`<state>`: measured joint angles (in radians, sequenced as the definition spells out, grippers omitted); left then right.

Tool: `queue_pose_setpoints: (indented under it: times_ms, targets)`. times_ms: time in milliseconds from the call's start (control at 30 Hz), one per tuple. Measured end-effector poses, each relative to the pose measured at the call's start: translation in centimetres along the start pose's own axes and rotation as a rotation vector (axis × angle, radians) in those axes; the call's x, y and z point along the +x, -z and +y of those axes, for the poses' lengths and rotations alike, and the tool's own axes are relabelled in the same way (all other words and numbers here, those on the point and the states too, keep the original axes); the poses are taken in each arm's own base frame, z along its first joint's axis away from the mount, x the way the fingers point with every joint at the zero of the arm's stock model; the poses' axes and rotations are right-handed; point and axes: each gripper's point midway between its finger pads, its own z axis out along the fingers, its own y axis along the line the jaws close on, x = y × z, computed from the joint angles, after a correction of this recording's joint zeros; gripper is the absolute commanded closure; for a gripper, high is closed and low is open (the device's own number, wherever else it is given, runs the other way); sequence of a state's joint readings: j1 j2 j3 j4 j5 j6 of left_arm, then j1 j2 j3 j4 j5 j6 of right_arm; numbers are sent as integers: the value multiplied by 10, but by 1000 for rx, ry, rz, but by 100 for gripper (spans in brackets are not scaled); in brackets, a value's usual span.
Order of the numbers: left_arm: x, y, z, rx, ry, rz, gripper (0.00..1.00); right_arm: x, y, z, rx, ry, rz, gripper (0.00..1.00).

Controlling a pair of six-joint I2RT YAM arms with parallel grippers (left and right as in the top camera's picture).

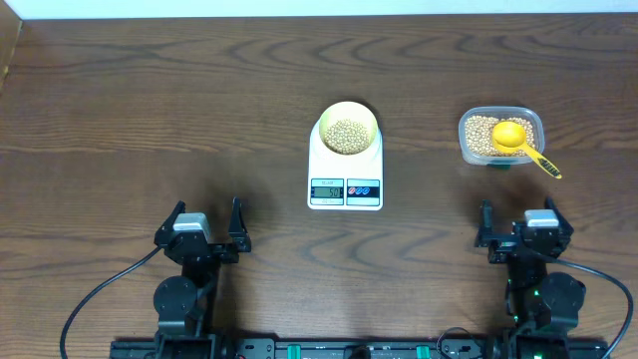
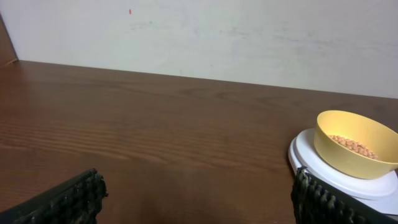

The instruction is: Scoop item into bowl and weigh 50g on scale

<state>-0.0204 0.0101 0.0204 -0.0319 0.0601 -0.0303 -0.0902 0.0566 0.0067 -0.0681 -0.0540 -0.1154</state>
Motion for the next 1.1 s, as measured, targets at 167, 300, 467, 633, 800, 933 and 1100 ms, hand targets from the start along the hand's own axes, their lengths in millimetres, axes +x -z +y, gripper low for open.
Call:
queue_pose_setpoints:
  times_ms: [167, 300, 467, 633, 800, 933, 1100]
  targets:
    - [0, 0, 0, 0, 0, 0, 2, -9, 3, -3, 18, 2, -38, 1]
    - [0, 0, 0, 0, 0, 0, 2, -9, 3, 0, 9, 4, -39, 1]
    - [0, 0, 0, 0, 0, 0, 2, -9, 3, 2, 1, 5, -40, 1]
    - [0, 0, 0, 0, 0, 0, 2, -9, 3, 2, 0, 5, -40, 1]
    - [0, 0, 0, 0, 0, 0, 2, -9, 3, 5, -10, 6, -41, 1]
    - [0, 0, 0, 0, 0, 0, 2, -9, 3, 4, -4, -9, -41, 1]
    - [0, 0, 0, 0, 0, 0, 2, -9, 3, -5, 48, -76, -40, 1]
